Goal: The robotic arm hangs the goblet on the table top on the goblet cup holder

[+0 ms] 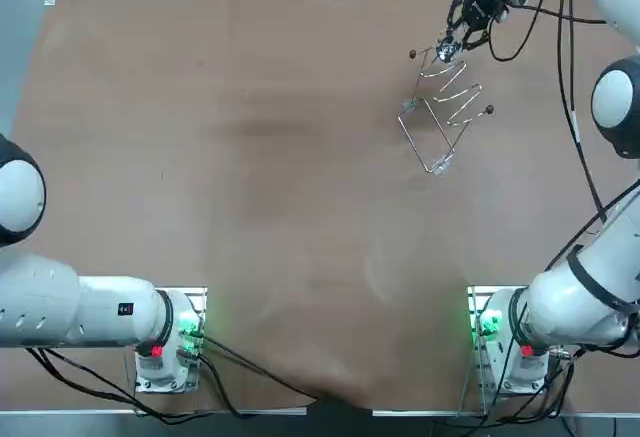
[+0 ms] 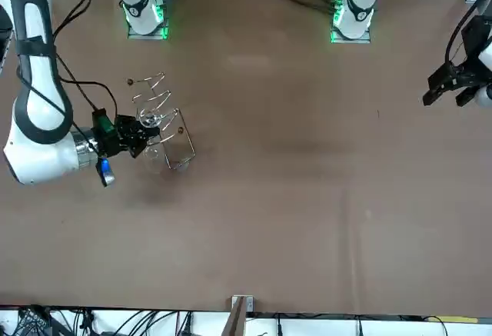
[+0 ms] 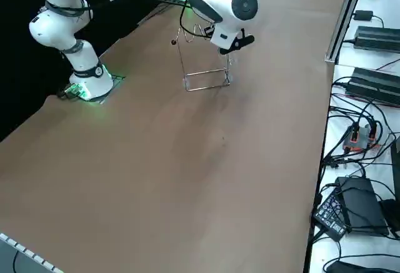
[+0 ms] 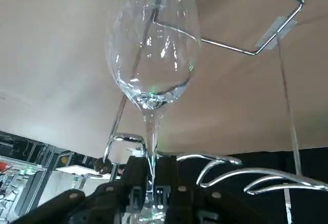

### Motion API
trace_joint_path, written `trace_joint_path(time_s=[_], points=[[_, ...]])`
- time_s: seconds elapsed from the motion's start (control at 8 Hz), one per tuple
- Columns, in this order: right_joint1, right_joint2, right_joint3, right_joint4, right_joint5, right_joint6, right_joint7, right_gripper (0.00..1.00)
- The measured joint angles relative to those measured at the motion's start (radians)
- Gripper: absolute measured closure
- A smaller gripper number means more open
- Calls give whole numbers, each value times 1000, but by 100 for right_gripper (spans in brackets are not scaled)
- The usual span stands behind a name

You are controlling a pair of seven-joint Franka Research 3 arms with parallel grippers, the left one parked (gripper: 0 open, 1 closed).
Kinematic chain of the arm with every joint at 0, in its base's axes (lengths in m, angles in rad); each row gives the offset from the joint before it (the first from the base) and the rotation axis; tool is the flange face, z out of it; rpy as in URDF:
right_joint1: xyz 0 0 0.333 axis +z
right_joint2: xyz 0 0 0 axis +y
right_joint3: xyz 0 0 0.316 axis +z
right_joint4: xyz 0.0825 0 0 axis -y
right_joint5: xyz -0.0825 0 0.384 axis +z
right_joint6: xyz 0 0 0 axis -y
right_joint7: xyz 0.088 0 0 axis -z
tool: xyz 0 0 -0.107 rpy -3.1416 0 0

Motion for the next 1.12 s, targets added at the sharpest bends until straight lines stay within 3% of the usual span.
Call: trace_joint_path(time_s=[0.88,1.0,1.12], points=[[21,9,0,-15,8,-7,7,89],[20,11,-2,-15,8,-9,7,81],[18,12,-2,-15,10,-11,7,78]])
